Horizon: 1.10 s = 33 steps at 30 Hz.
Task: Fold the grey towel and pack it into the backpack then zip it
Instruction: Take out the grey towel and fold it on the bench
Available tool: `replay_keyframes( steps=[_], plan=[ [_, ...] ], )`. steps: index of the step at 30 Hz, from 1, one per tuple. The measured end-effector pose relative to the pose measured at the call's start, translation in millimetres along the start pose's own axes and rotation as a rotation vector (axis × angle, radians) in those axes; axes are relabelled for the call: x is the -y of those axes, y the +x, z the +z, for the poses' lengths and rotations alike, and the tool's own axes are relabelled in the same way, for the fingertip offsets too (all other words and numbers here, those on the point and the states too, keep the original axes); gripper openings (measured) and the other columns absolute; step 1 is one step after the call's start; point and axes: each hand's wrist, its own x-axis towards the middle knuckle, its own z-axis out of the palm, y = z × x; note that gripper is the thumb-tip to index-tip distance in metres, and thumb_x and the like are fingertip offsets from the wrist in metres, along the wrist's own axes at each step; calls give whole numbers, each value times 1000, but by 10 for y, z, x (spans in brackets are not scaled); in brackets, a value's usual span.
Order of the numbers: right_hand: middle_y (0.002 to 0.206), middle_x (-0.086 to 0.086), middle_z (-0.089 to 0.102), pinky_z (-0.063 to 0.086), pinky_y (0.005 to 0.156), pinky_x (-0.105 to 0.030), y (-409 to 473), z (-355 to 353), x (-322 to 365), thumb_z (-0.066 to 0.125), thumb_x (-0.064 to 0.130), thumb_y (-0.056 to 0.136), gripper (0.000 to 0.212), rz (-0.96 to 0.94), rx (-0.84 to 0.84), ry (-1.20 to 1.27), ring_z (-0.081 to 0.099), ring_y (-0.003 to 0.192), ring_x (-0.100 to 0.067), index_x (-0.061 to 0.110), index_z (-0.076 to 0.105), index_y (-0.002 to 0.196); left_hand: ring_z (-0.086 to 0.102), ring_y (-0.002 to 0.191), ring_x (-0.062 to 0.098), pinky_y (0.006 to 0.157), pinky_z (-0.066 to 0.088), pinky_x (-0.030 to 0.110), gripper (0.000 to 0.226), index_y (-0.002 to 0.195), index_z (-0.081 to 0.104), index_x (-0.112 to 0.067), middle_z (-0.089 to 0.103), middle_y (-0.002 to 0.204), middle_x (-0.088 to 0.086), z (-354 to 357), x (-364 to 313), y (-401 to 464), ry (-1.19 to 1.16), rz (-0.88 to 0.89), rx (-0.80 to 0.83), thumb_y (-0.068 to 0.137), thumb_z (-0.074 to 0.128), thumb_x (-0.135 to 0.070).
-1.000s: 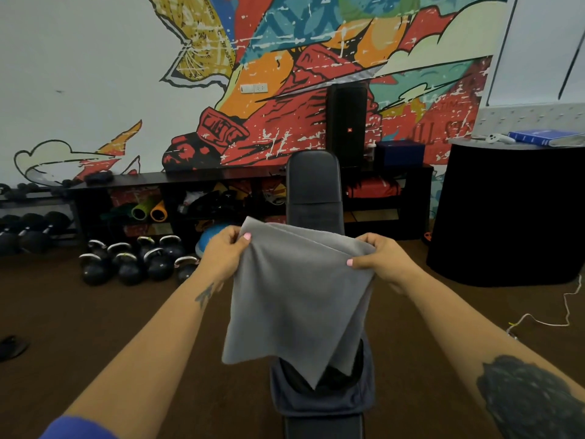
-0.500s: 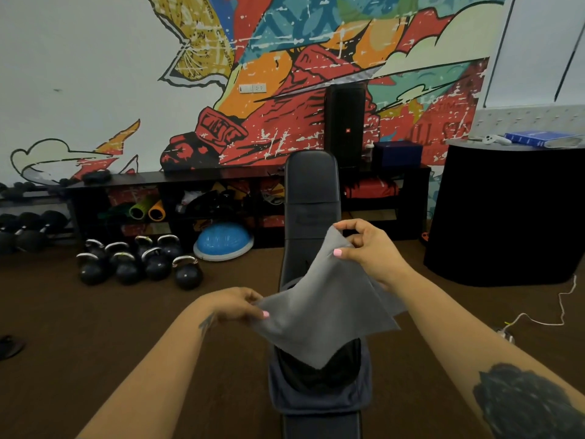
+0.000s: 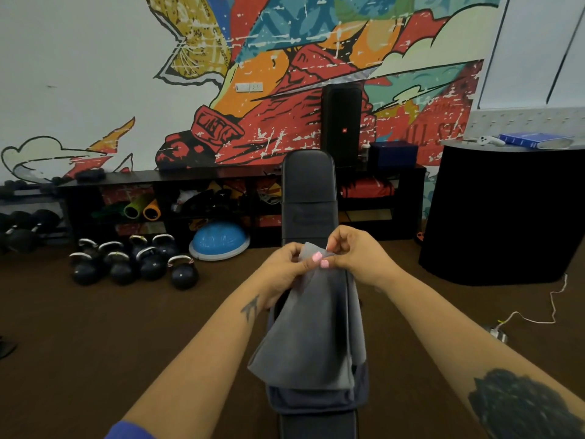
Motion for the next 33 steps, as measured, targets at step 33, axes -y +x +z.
replay_keyframes(
  steps=[33],
  plan=[
    [58, 8, 63, 48, 91, -52, 82, 30, 84, 82, 54, 46, 35, 5, -139, -223, 62, 68, -9, 33, 62, 65, 62, 101, 9, 92, 49, 28, 19, 100, 69, -27, 69, 100, -7, 59, -55, 25, 249, 196, -117, 88, 60, -14]
  ],
)
